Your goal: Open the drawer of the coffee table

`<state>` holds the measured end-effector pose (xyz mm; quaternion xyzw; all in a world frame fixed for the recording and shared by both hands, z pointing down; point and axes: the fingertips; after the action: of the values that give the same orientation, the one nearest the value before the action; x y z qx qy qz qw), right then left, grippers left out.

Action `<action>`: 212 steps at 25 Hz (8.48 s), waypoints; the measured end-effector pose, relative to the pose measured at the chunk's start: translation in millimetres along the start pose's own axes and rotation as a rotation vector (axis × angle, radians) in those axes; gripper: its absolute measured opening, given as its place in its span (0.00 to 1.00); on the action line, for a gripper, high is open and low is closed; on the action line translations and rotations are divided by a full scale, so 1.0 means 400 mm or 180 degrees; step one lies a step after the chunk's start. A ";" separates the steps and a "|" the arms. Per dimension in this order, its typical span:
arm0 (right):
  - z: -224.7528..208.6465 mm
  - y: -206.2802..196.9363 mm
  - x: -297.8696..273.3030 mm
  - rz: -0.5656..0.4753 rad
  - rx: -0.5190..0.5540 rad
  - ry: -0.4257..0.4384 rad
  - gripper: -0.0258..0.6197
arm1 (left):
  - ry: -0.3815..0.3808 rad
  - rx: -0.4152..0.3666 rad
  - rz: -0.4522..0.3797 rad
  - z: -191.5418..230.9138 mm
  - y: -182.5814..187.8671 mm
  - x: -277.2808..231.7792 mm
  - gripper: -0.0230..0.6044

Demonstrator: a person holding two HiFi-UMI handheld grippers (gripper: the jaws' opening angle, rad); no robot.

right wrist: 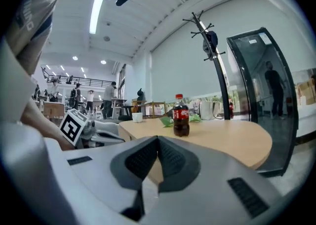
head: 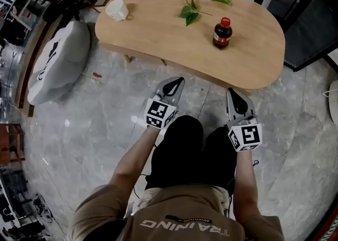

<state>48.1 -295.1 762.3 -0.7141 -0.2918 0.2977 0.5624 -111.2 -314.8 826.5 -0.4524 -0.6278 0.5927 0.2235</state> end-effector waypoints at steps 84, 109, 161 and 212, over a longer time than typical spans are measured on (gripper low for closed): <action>0.143 -0.140 0.125 -0.0023 0.0019 0.0755 0.05 | -0.1676 0.4066 -0.2916 -0.067 -0.290 0.036 0.41; 0.119 -0.112 0.110 0.0066 0.0110 0.0488 0.05 | -0.0972 0.1503 -0.0720 -0.191 -0.186 0.151 0.20; 0.285 1.118 0.176 0.0457 0.0146 0.0054 0.05 | 0.0074 0.0224 0.0455 0.169 1.121 0.420 0.05; 0.308 1.577 -0.030 -0.0086 0.0504 -0.0076 0.04 | 0.0277 0.0301 -0.0242 0.442 1.522 0.432 0.05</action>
<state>-0.8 -350.9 123.8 -0.6598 -0.2836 0.3207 0.6176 -156.0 -334.7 171.4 -0.4425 -0.6054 0.5926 0.2941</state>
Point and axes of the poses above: the fingertips, and each gripper's own axes: x backward along the fingers, z to its left, y out of its top, and after that the axes turned 10 degrees about -x, right-handed
